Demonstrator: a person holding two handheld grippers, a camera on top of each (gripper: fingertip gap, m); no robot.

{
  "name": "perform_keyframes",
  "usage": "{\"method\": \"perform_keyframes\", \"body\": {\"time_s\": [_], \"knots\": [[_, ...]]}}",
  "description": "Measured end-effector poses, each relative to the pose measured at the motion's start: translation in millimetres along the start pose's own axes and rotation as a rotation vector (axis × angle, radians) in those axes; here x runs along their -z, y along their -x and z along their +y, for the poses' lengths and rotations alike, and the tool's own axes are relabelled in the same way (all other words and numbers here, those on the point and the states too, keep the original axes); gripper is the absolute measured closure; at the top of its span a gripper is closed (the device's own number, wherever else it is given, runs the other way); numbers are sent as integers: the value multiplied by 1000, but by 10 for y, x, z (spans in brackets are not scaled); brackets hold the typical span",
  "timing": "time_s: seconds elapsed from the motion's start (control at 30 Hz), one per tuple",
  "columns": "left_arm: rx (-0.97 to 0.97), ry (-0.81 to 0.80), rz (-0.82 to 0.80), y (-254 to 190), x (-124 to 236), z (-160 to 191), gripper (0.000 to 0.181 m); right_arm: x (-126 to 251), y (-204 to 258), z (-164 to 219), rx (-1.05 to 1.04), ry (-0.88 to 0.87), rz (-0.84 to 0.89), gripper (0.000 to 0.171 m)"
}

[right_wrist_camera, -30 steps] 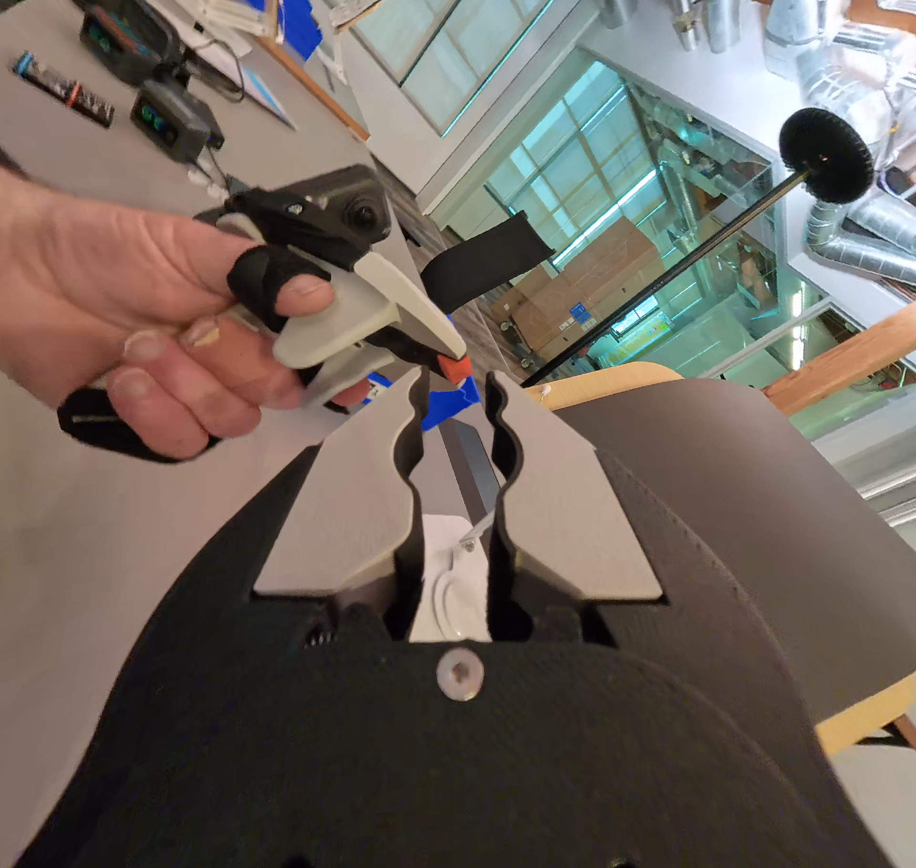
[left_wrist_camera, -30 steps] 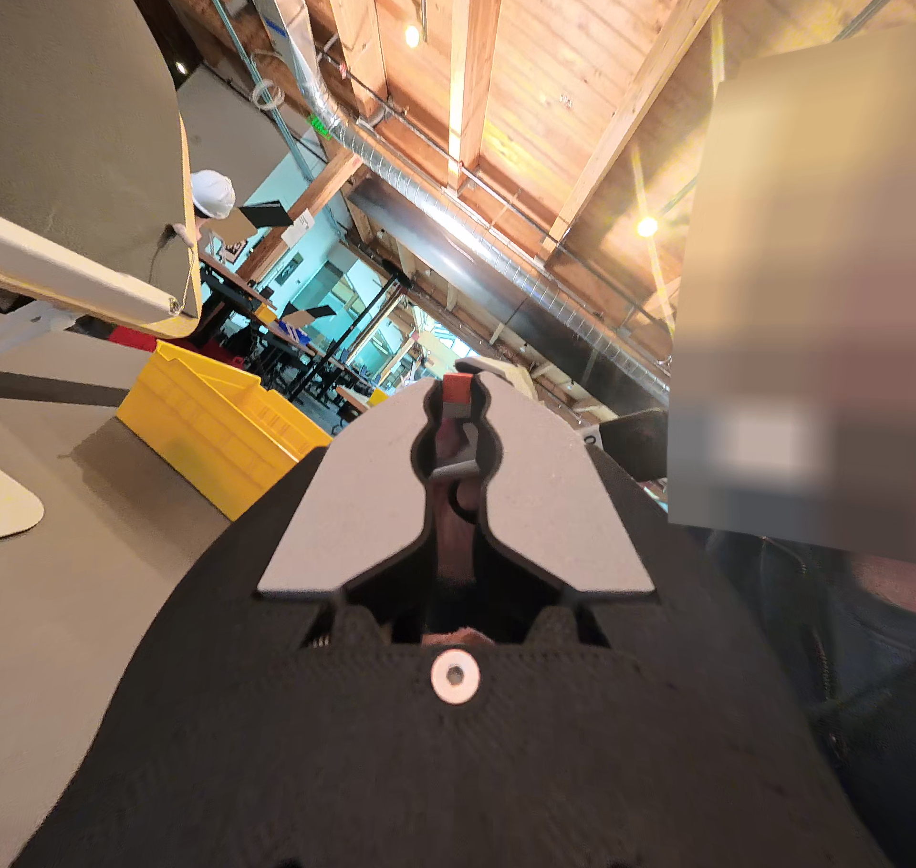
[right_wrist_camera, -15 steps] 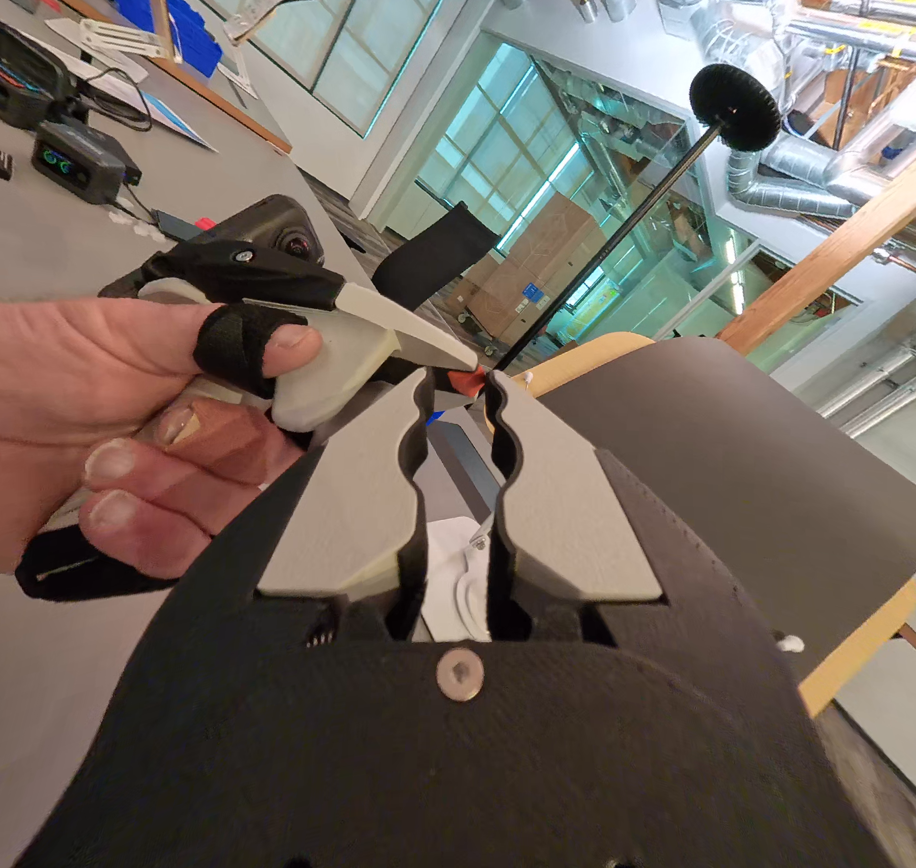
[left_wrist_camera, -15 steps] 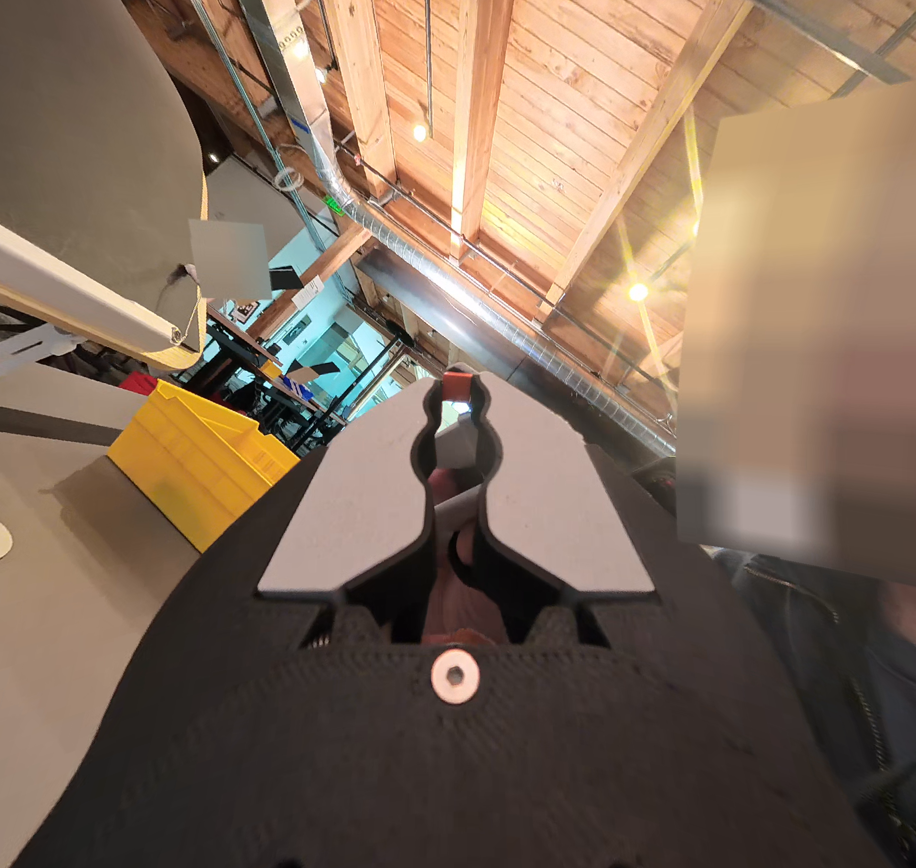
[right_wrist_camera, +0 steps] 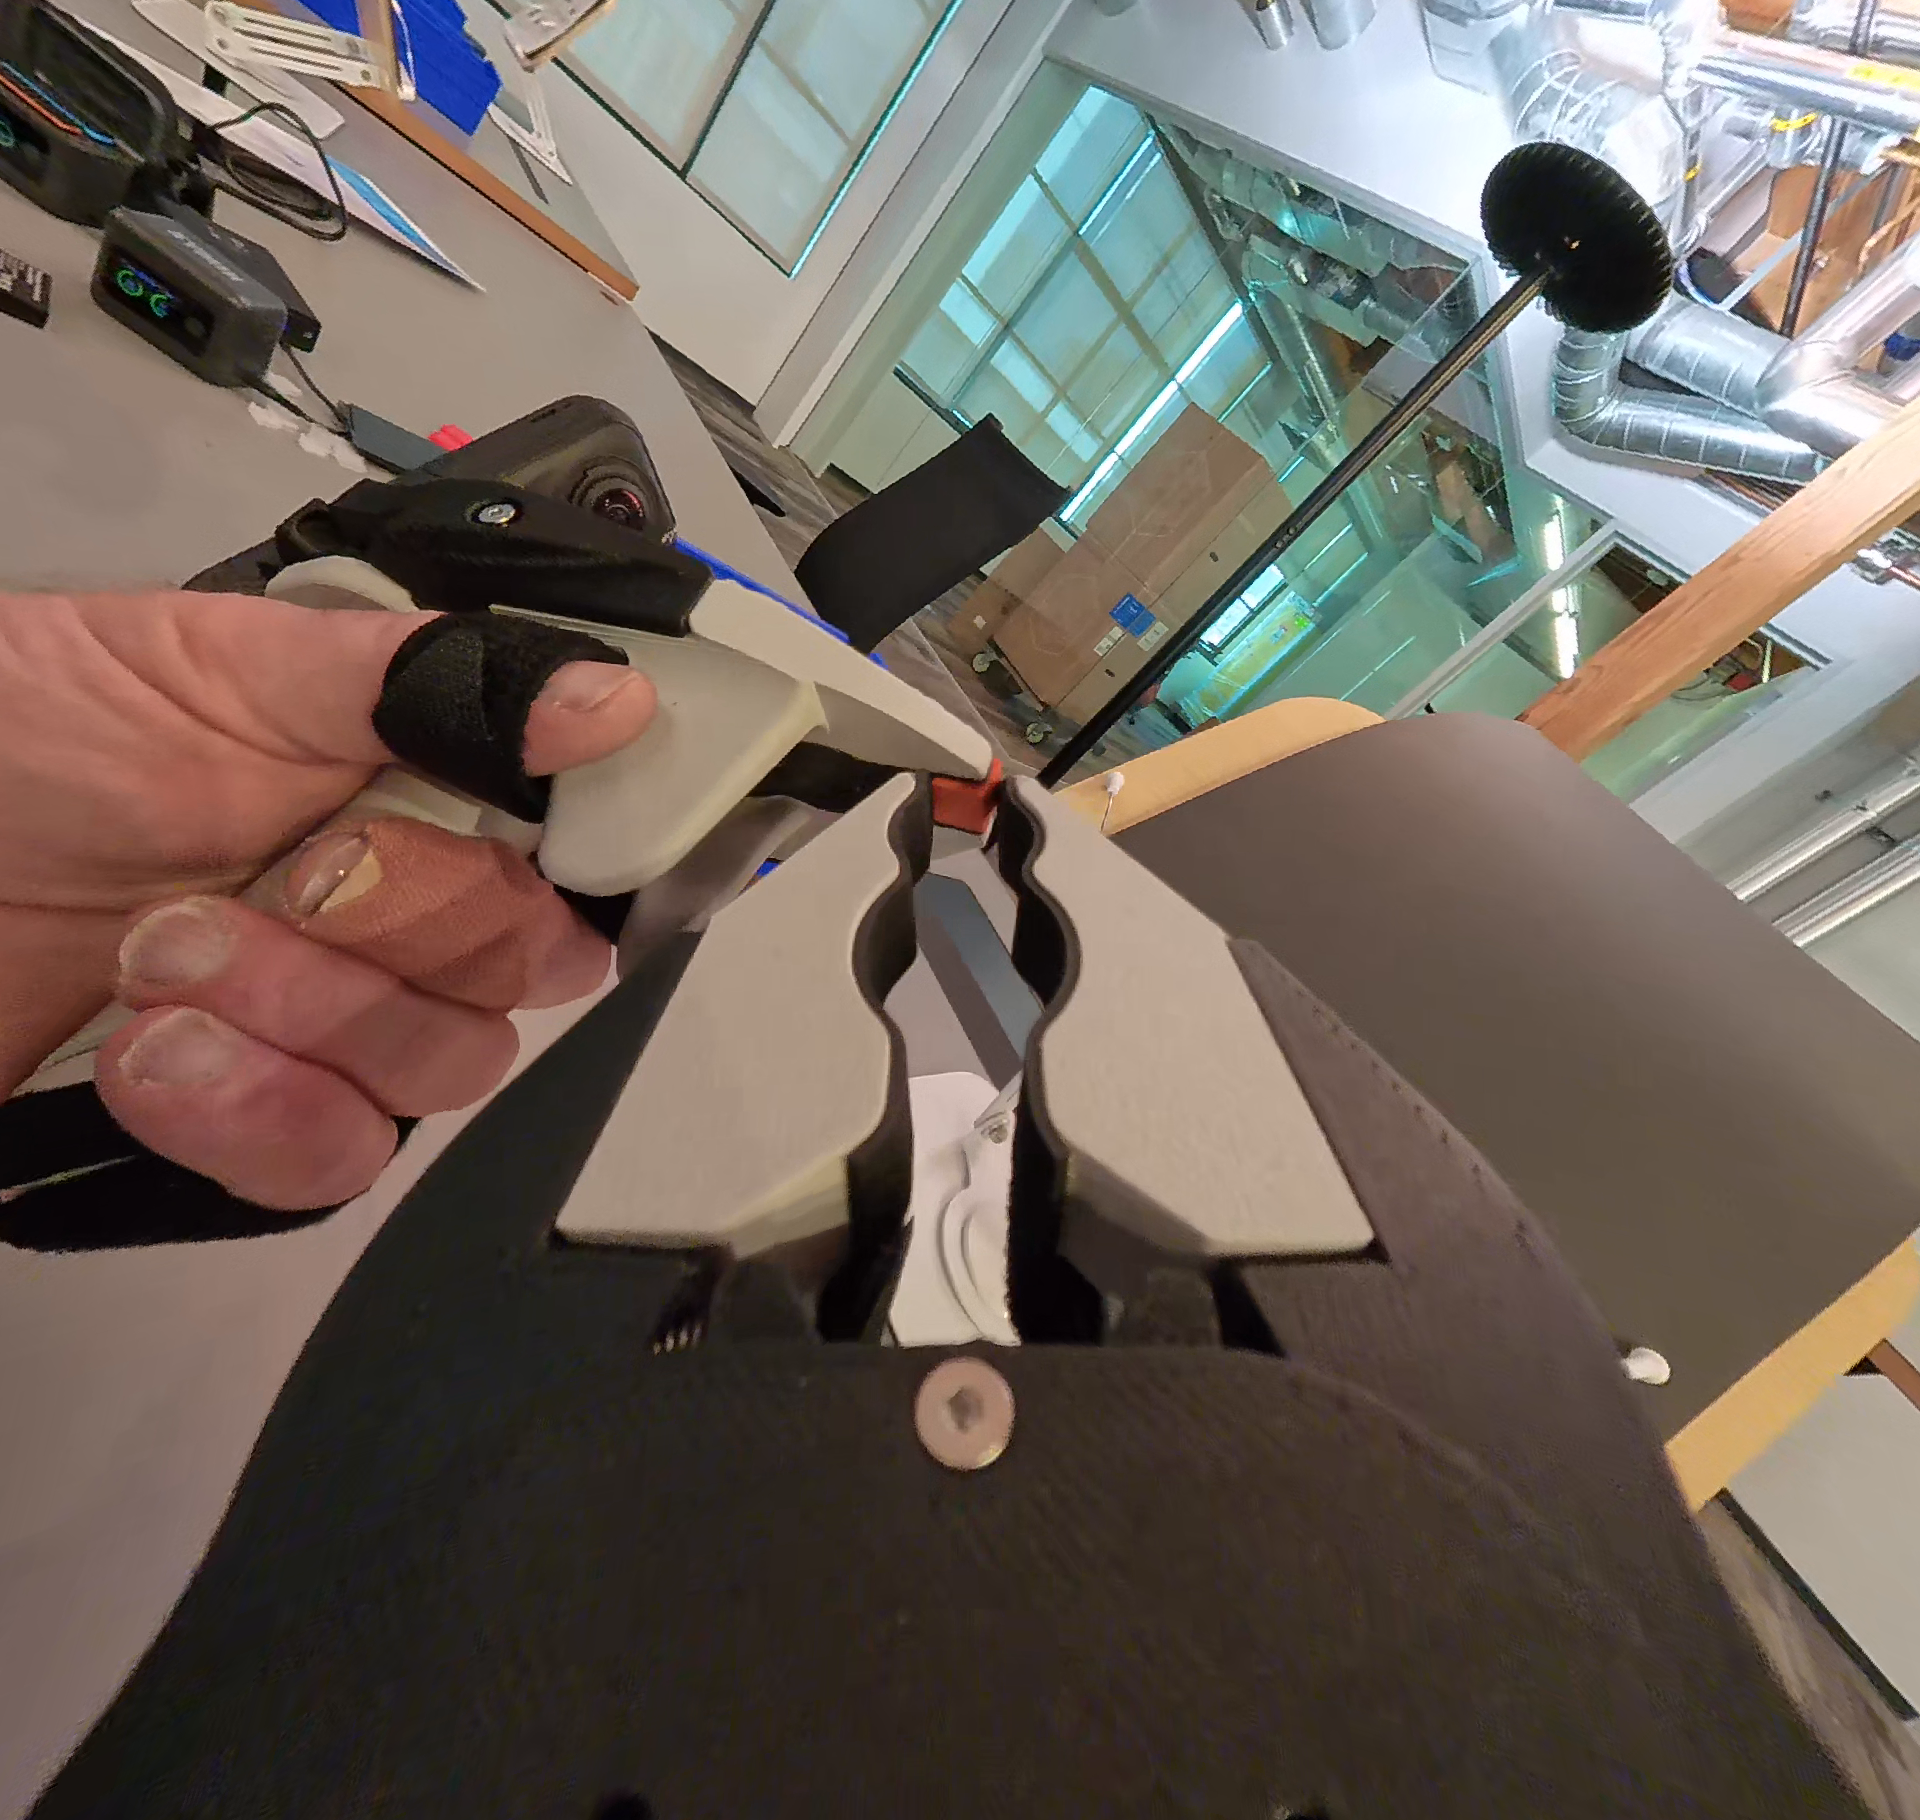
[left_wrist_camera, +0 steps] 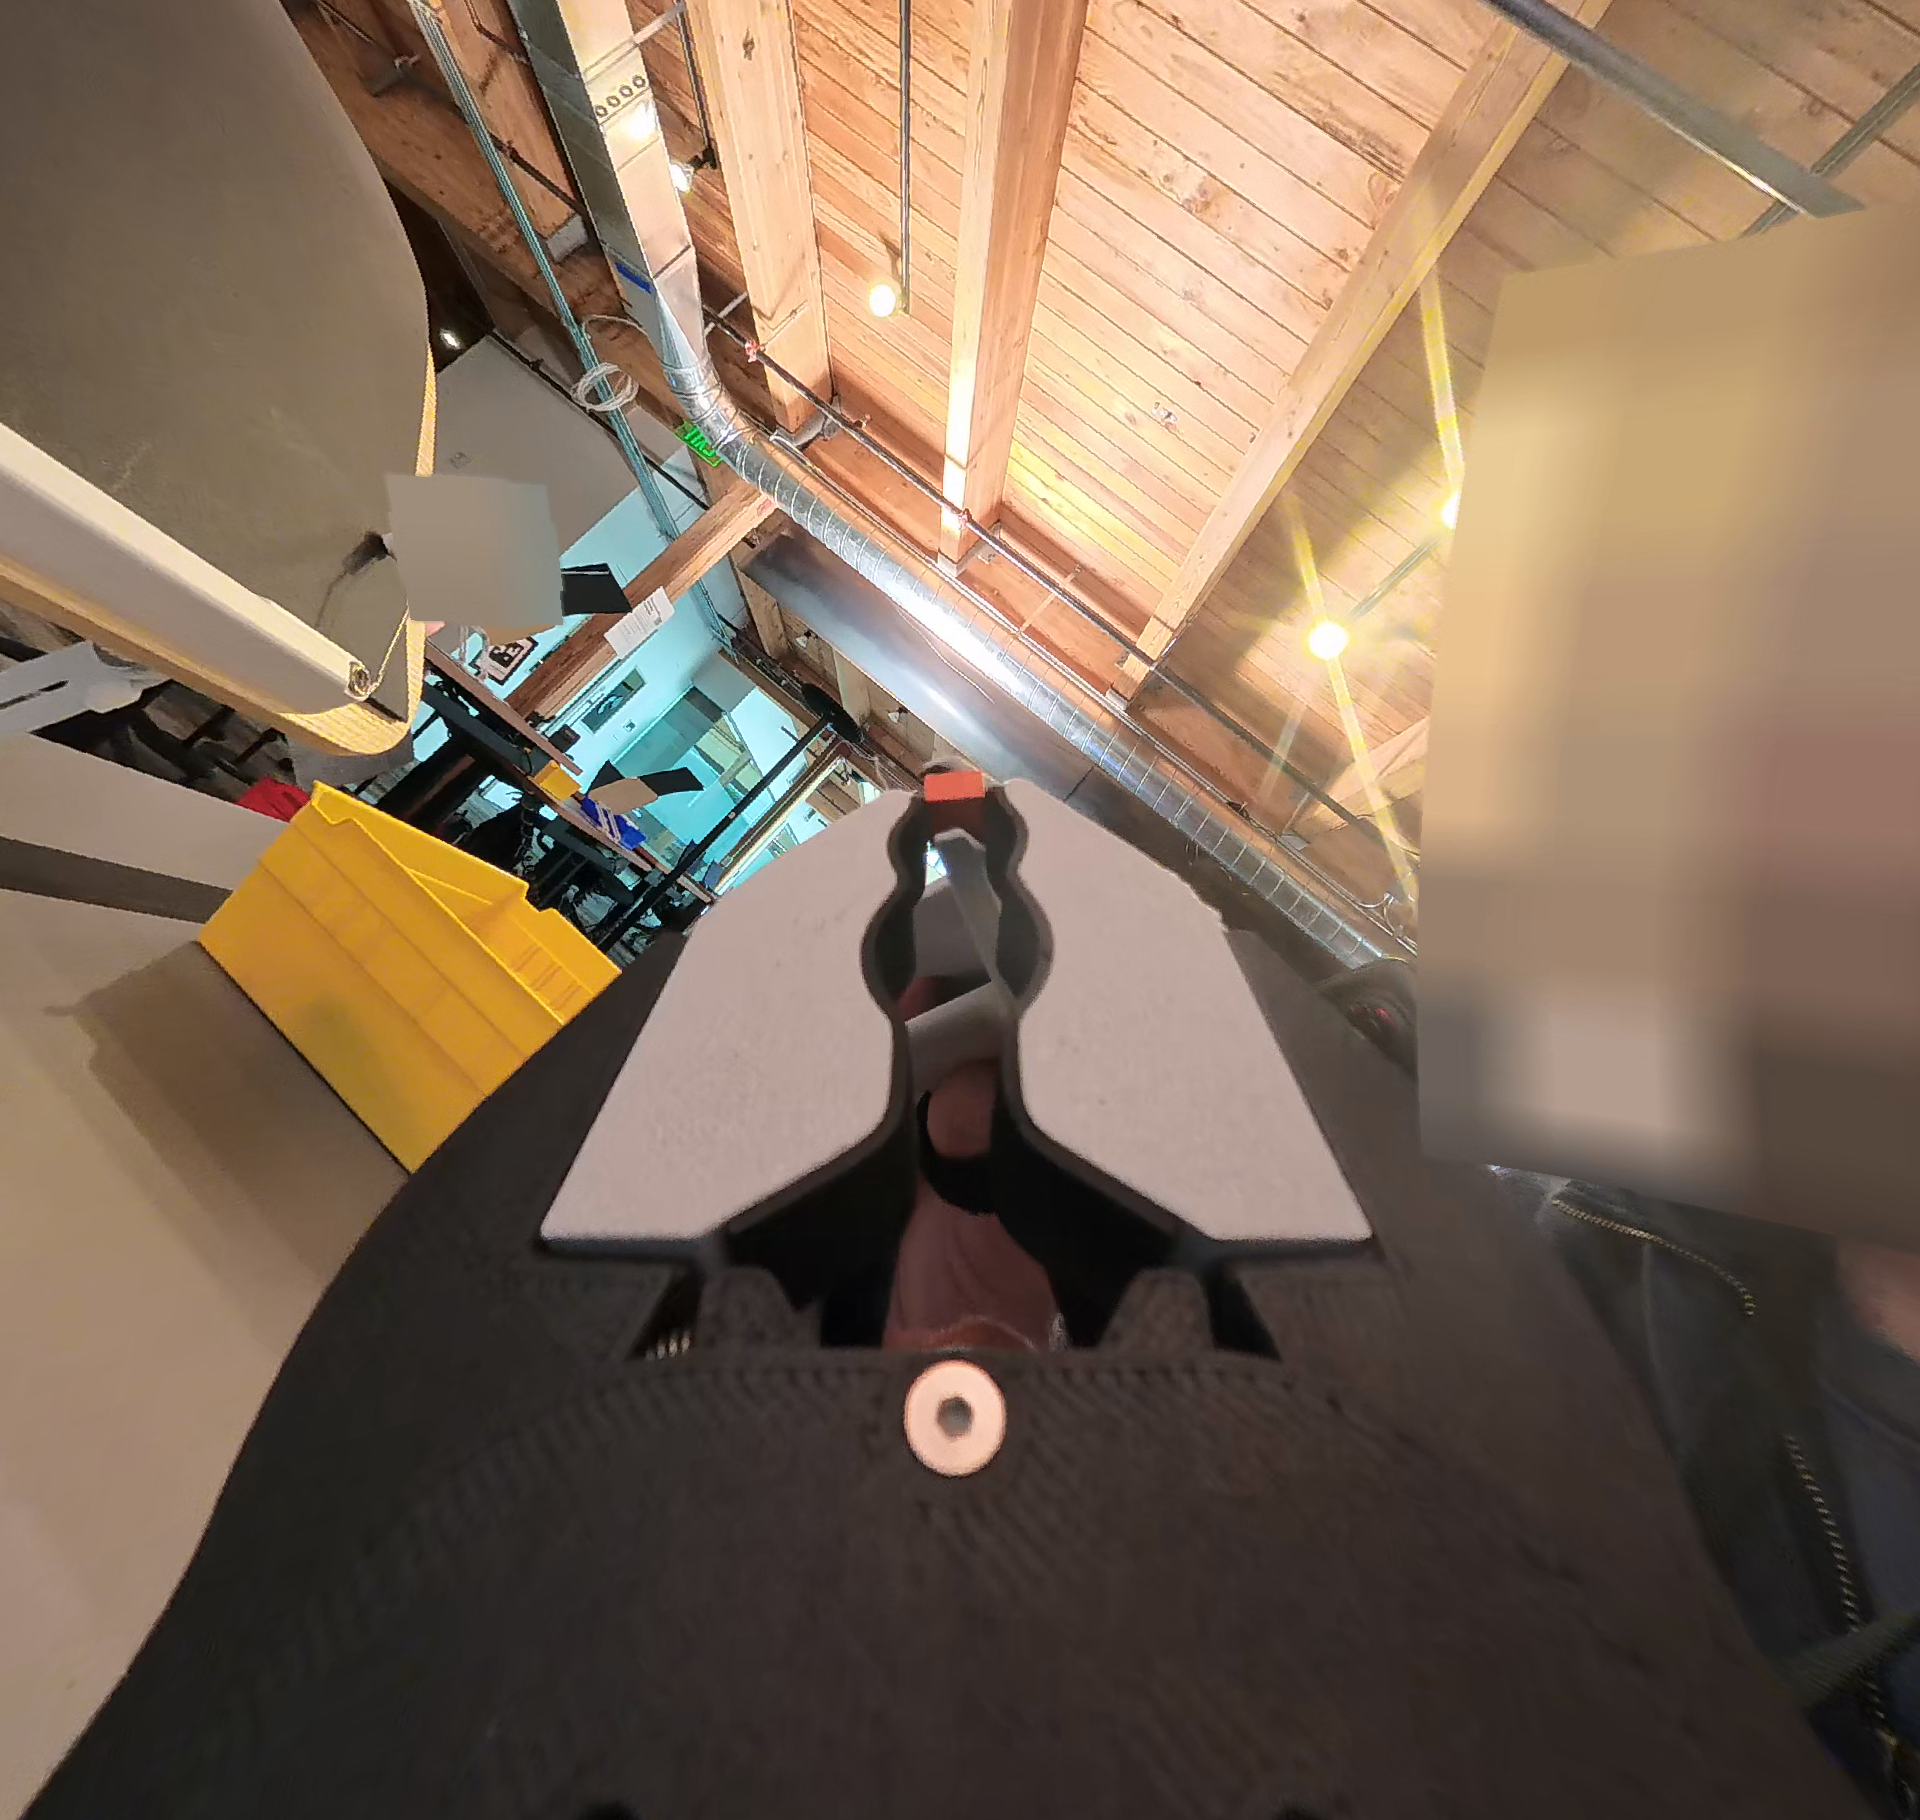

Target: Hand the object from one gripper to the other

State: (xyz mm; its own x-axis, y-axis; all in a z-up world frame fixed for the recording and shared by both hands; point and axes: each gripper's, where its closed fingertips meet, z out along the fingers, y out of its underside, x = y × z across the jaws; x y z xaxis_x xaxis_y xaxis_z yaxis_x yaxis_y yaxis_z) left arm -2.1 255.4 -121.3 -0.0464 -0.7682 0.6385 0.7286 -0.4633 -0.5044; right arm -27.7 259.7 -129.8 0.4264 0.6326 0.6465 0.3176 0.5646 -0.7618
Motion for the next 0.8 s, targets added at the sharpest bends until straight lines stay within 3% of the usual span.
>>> {"method": "perform_keyframes", "body": {"time_s": [0.27, 0.43, 0.67, 0.8], "knots": [[-89, 70, -39, 31, 39, 22, 169, 27, -2, 44, -4, 15, -52, 163], [-210, 141, -135, 134, 177, -63, 177, 219, -280, 237, -8, 97, -13, 163], [-445, 276, -287, 263, 414, -181, 181, 911, -1220, 796, -79, 281, 215, 162], [-543, 339, -352, 311, 535, -210, 181, 1453, -1695, 1390, -153, 491, 326, 163]]}}
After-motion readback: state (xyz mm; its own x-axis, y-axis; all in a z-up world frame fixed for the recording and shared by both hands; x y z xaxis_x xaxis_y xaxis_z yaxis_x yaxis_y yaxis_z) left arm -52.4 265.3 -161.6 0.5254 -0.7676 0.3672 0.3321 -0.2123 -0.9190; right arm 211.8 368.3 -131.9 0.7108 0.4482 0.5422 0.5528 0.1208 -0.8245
